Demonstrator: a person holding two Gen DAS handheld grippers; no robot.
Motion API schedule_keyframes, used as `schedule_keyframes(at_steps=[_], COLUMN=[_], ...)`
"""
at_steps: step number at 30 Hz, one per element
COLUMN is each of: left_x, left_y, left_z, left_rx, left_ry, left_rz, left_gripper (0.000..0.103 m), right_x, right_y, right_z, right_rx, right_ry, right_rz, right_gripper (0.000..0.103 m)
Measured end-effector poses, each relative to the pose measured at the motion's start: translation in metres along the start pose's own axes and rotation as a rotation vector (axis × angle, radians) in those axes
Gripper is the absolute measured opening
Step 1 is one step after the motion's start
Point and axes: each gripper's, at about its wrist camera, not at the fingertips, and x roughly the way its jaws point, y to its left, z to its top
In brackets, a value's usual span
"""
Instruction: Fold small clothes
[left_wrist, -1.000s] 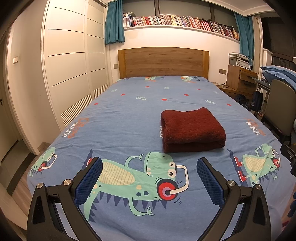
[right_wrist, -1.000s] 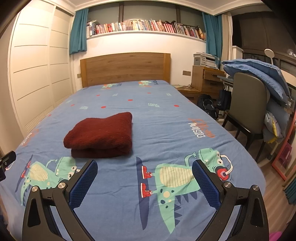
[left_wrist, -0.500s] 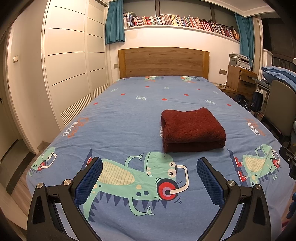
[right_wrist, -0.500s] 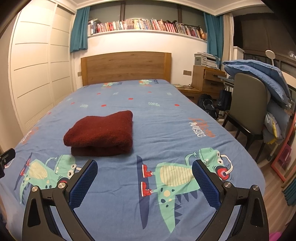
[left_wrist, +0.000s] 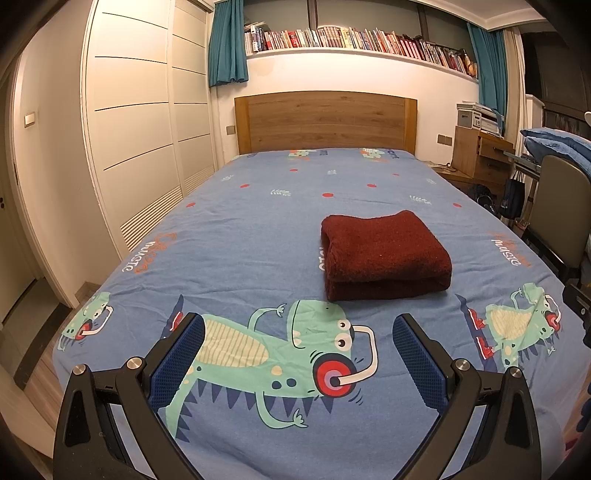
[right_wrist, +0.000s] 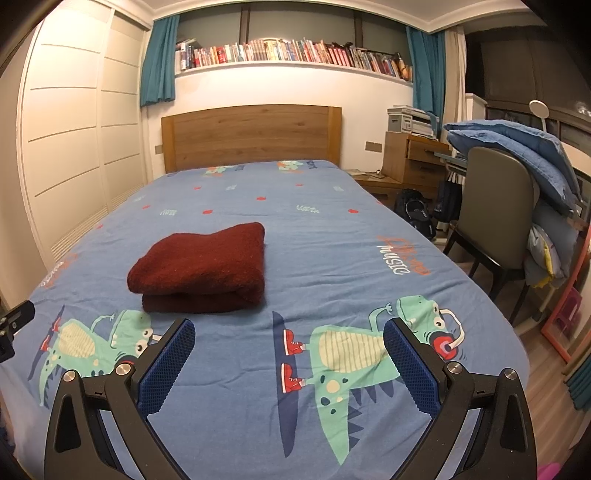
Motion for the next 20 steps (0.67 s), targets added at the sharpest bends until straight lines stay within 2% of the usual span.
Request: schedule_keyframes(at_steps=[20], left_x=[0.0016], left_y=[0.0029], left_z=[-0.0024], left_rx=[-0.011], left_ry=[0.003], left_rz=[0.008], left_gripper=[0.1], right_x=[0.0014], right_y=[-0.0067], right_z=[-0.0019], right_rx=[0.018], right_ry=[0.006], right_rz=[-0.01], right_gripper=[0.102])
